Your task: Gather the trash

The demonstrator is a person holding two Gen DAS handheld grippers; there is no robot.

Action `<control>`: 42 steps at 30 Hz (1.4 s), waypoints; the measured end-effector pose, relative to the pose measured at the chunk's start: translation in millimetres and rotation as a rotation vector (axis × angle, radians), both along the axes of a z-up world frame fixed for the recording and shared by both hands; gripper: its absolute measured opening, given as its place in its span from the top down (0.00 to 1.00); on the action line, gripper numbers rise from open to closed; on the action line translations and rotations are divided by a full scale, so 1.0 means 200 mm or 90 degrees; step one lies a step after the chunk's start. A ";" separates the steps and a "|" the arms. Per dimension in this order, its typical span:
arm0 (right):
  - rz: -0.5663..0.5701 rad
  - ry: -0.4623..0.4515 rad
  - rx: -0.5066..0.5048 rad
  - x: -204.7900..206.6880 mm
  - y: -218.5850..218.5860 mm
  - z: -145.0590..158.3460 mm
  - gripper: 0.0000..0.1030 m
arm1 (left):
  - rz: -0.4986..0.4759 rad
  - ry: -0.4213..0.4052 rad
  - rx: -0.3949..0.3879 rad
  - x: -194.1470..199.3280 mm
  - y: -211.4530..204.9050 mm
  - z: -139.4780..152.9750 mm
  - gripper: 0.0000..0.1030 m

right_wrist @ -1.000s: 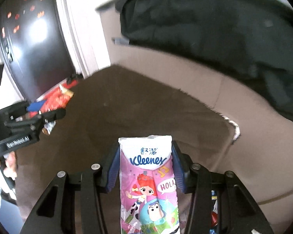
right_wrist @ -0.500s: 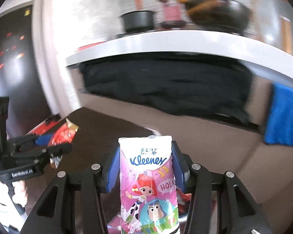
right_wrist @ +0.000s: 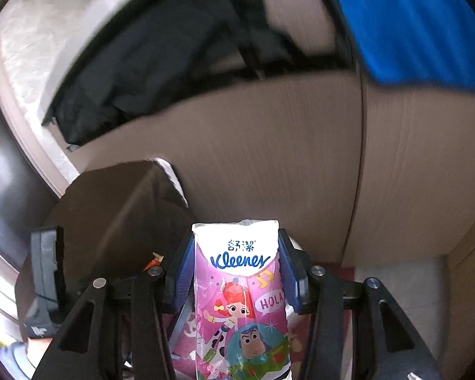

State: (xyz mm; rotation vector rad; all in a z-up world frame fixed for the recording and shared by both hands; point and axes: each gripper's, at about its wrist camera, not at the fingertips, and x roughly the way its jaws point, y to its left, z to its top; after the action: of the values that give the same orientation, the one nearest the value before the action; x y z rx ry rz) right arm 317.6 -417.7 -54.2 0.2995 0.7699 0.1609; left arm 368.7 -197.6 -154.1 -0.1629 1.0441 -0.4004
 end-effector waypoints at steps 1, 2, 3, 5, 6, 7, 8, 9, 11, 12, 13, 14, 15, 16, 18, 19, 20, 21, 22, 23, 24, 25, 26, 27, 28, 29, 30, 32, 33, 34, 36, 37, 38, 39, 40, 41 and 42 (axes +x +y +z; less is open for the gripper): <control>0.001 0.011 0.006 0.04 -0.01 -0.05 0.57 | 0.014 0.007 0.004 0.02 -0.02 -0.06 0.51; 0.003 0.026 0.011 0.09 -0.01 -0.12 0.57 | 0.023 0.014 0.004 0.04 -0.02 -0.11 0.51; 0.005 0.036 0.014 0.12 -0.02 -0.17 0.57 | 0.029 0.025 0.003 0.06 -0.04 -0.17 0.51; 0.013 0.060 0.017 0.20 -0.02 -0.28 0.57 | 0.029 0.046 0.003 0.09 -0.06 -0.28 0.51; 0.016 0.068 0.017 0.23 -0.01 -0.31 0.57 | 0.026 0.056 0.013 0.12 -0.07 -0.34 0.51; 0.018 0.075 0.016 0.25 -0.01 -0.34 0.57 | 0.024 0.060 0.021 0.13 -0.09 -0.37 0.51; 0.020 0.081 0.020 0.28 -0.01 -0.38 0.57 | 0.018 0.066 0.025 0.15 -0.09 -0.40 0.51; 0.021 0.083 0.025 0.30 -0.02 -0.40 0.57 | 0.012 0.069 0.025 0.17 -0.08 -0.43 0.51; 0.028 0.089 0.037 0.34 -0.01 -0.45 0.56 | 0.004 0.073 0.020 0.21 -0.08 -0.45 0.51; 0.032 0.094 0.038 0.36 0.00 -0.48 0.56 | 0.003 0.073 0.016 0.21 -0.06 -0.46 0.51; 0.035 0.097 0.038 0.39 0.00 -0.49 0.56 | 0.001 0.076 0.011 0.23 -0.06 -0.46 0.50; 0.038 0.100 0.037 0.41 0.02 -0.52 0.56 | 0.000 0.078 0.008 0.24 -0.06 -0.46 0.49; 0.041 0.104 0.038 0.44 0.02 -0.54 0.56 | -0.004 0.081 0.006 0.24 -0.04 -0.46 0.48; 0.043 0.107 0.039 0.46 0.02 -0.55 0.56 | -0.006 0.083 0.007 0.23 -0.04 -0.46 0.48; 0.048 0.114 0.048 0.50 0.03 -0.58 0.54 | -0.009 0.085 0.006 0.26 -0.04 -0.47 0.47; 0.051 0.118 0.055 0.51 0.02 -0.59 0.52 | -0.012 0.089 0.000 0.27 -0.04 -0.48 0.46; 0.050 0.122 0.063 0.52 0.02 -0.61 0.52 | -0.015 0.094 -0.006 0.28 -0.05 -0.47 0.46; 0.048 0.127 0.072 0.53 0.02 -0.62 0.51 | -0.018 0.098 -0.012 0.28 -0.05 -0.48 0.46; 0.046 0.134 0.078 0.54 0.02 -0.63 0.50 | -0.021 0.100 -0.015 0.29 -0.06 -0.48 0.46; 0.043 0.139 0.078 0.55 0.02 -0.64 0.49 | -0.027 0.104 -0.023 0.30 -0.06 -0.49 0.46; 0.041 0.143 0.078 0.55 0.02 -0.65 0.49 | -0.033 0.108 -0.030 0.30 -0.06 -0.49 0.46; 0.040 0.144 0.077 0.55 0.02 -0.65 0.49 | -0.039 0.113 -0.033 0.30 -0.07 -0.48 0.45; 0.035 0.143 0.073 0.54 0.02 -0.65 0.49 | -0.047 0.115 -0.033 0.30 -0.08 -0.48 0.45; 0.030 0.142 0.066 0.53 0.02 -0.64 0.49 | -0.054 0.116 -0.029 0.29 -0.09 -0.48 0.44; 0.026 0.142 0.063 0.52 0.02 -0.63 0.49 | -0.055 0.115 -0.023 0.29 -0.10 -0.48 0.44; 0.024 0.141 0.061 0.50 0.01 -0.62 0.49 | -0.054 0.116 -0.016 0.29 -0.10 -0.47 0.44; 0.023 0.140 0.061 0.49 0.01 -0.61 0.49 | -0.050 0.117 -0.017 0.29 -0.09 -0.47 0.44; 0.023 0.138 0.052 0.46 0.00 -0.58 0.49 | -0.045 0.120 -0.022 0.28 -0.08 -0.45 0.43; 0.022 0.134 0.043 0.43 0.01 -0.56 0.49 | -0.038 0.118 -0.017 0.28 -0.08 -0.42 0.43; 0.019 0.131 0.035 0.41 0.01 -0.54 0.49 | -0.033 0.113 -0.014 0.27 -0.08 -0.41 0.43; 0.011 0.125 0.015 0.36 0.02 -0.49 0.49 | -0.027 0.089 0.006 0.23 -0.08 -0.32 0.43; 0.007 0.121 0.008 0.33 0.02 -0.47 0.49 | -0.025 0.077 0.017 0.20 -0.07 -0.28 0.42; 0.004 0.116 0.005 0.30 0.03 -0.44 0.49 | -0.022 0.064 0.026 0.17 -0.05 -0.23 0.42; 0.001 0.113 0.004 0.27 0.04 -0.42 0.49 | -0.014 0.047 0.032 0.12 -0.02 -0.15 0.42; -0.005 0.107 0.001 0.22 0.04 -0.38 0.49 | -0.010 0.036 0.024 0.08 0.01 -0.08 0.42; -0.013 0.101 -0.004 0.18 0.06 -0.34 0.48 | -0.009 0.022 0.011 0.02 0.05 0.00 0.42; -0.017 0.095 -0.007 0.13 0.07 -0.31 0.48 | -0.008 0.009 0.003 -0.04 0.07 0.08 0.42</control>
State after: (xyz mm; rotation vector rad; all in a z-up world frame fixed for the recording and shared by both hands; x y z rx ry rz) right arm 343.7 -403.7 -115.5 0.3140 0.9137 0.1105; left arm 360.8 -183.2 -138.0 -0.1543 1.0603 -0.4089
